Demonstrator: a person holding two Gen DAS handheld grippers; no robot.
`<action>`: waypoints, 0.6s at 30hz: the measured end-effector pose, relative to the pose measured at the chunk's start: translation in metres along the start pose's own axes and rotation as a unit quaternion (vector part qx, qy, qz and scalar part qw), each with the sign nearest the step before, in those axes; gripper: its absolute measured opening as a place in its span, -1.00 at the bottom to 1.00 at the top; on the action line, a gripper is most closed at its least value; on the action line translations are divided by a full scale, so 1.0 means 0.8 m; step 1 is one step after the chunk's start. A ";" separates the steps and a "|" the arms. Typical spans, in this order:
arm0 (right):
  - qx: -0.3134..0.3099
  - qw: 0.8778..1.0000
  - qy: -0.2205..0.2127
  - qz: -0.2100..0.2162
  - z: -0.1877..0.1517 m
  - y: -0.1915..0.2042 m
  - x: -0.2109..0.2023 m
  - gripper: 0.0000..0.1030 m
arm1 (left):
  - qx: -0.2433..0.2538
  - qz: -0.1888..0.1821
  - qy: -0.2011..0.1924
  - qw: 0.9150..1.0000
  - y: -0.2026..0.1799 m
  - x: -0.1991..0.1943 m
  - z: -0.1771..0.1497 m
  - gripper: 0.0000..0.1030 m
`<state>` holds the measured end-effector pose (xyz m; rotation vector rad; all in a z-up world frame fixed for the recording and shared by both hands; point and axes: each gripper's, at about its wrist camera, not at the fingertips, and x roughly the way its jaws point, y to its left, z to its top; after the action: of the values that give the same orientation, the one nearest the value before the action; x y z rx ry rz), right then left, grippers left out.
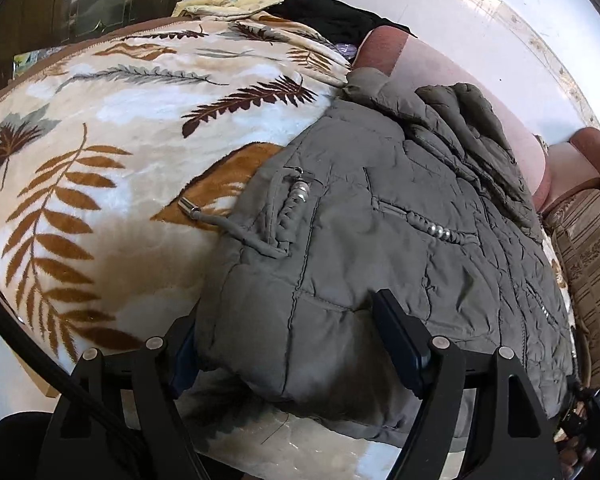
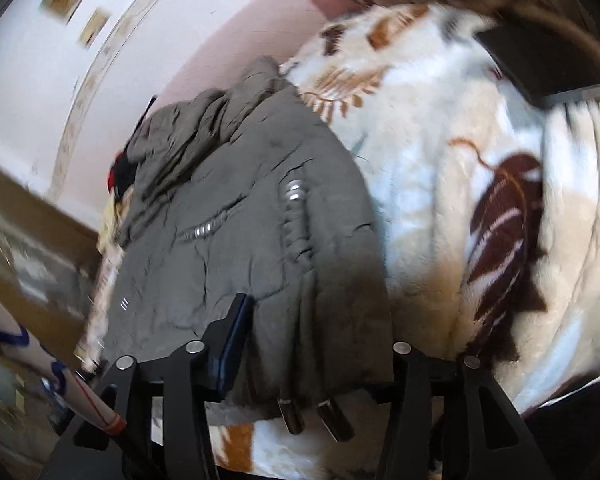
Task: Fold large clothes
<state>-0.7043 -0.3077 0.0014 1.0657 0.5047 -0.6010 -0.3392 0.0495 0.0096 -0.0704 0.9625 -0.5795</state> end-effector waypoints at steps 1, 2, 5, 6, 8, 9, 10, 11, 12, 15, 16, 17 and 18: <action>0.007 1.000 -0.001 0.005 0.001 -0.001 0.001 0.15 | 0.002 0.001 -0.002 1.000 -0.002 0.000 -0.002 0.50; 0.009 1.000 -0.001 0.008 0.000 -0.002 0.002 0.19 | 0.005 -0.006 -0.002 1.000 -0.006 0.000 -0.004 0.50; -0.010 0.999 0.017 0.031 -0.007 0.014 0.011 0.21 | 0.037 -0.028 0.005 0.999 -0.029 0.003 -0.011 0.50; -0.021 0.998 0.032 0.048 -0.012 0.023 0.017 0.16 | 0.046 -0.027 -0.003 0.999 -0.036 0.000 -0.013 0.50; -0.048 0.994 0.058 0.081 -0.025 0.044 0.029 -0.08 | 0.056 -0.020 -0.015 0.998 -0.042 -0.002 -0.013 0.47; -0.062 0.994 0.048 0.069 -0.030 0.049 0.026 -0.30 | 0.056 -0.015 -0.018 0.998 -0.042 -0.003 -0.013 0.43; -0.074 0.995 0.031 0.057 -0.031 0.054 0.023 -0.40 | 0.052 -0.010 -0.020 0.998 -0.040 -0.003 -0.012 0.34; -0.077 0.995 0.021 0.059 -0.029 0.055 0.020 -0.43 | 0.047 -0.011 -0.019 0.999 -0.037 -0.001 -0.011 0.29; -0.077 0.995 0.015 0.063 -0.026 0.055 0.018 -0.45 | 0.043 -0.013 -0.015 0.999 -0.034 0.000 -0.010 0.28; -0.101 0.994 0.016 0.047 -0.028 0.062 0.022 -0.47 | 0.057 0.001 -0.017 0.998 -0.037 0.003 -0.012 0.21; -0.113 0.993 0.020 0.034 -0.031 0.067 0.027 -0.47 | 0.065 0.006 -0.020 0.998 -0.040 0.003 -0.013 0.21; -0.132 0.991 0.025 0.016 -0.036 0.072 0.030 -0.47 | 0.071 0.011 -0.023 0.997 -0.043 0.002 -0.015 0.21; -0.149 0.988 0.027 -0.003 -0.041 0.078 0.035 -0.47 | 0.083 0.019 -0.027 0.996 -0.047 0.002 -0.016 0.21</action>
<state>-0.6451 -0.2620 0.0108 0.7984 0.6241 -0.4840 -0.3655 0.0194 0.0127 0.0796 0.8580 -0.6163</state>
